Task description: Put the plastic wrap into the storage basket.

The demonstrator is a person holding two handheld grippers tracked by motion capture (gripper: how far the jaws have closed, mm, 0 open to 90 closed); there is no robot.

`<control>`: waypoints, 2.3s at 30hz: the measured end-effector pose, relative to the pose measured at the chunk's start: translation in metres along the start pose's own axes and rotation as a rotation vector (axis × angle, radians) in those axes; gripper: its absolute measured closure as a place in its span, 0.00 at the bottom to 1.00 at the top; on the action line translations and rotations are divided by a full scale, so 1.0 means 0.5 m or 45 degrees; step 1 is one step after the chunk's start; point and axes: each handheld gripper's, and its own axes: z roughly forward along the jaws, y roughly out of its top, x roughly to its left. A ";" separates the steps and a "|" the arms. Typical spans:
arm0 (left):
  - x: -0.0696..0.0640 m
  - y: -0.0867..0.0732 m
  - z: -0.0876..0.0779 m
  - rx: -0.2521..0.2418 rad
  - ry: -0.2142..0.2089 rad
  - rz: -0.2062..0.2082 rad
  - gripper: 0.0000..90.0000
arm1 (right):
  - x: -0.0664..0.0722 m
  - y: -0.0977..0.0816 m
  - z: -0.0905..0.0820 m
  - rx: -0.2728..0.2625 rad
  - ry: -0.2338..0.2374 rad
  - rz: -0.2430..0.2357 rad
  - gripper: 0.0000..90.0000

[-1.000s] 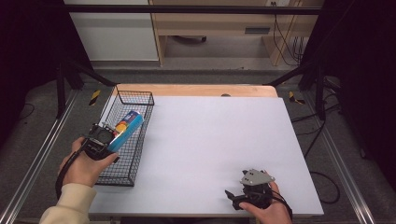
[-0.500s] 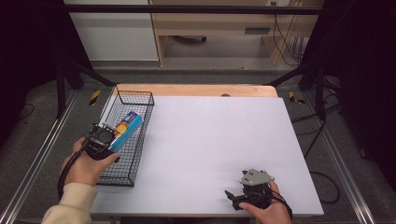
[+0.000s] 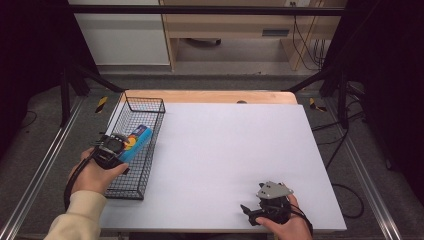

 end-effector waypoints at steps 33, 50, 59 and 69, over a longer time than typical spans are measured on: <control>-0.006 0.033 0.025 0.169 0.010 0.049 0.35 | 0.000 0.000 0.000 0.003 0.007 0.004 0.10; -0.025 0.042 0.032 0.204 0.100 0.100 0.35 | 0.002 -0.001 0.001 0.016 0.012 0.002 0.10; -0.022 0.041 0.031 0.192 0.104 0.110 0.35 | 0.002 -0.001 0.002 0.021 0.017 0.003 0.10; -0.013 0.033 -0.024 -0.074 0.047 0.065 0.22 | 0.003 -0.002 0.004 0.030 0.021 0.002 0.10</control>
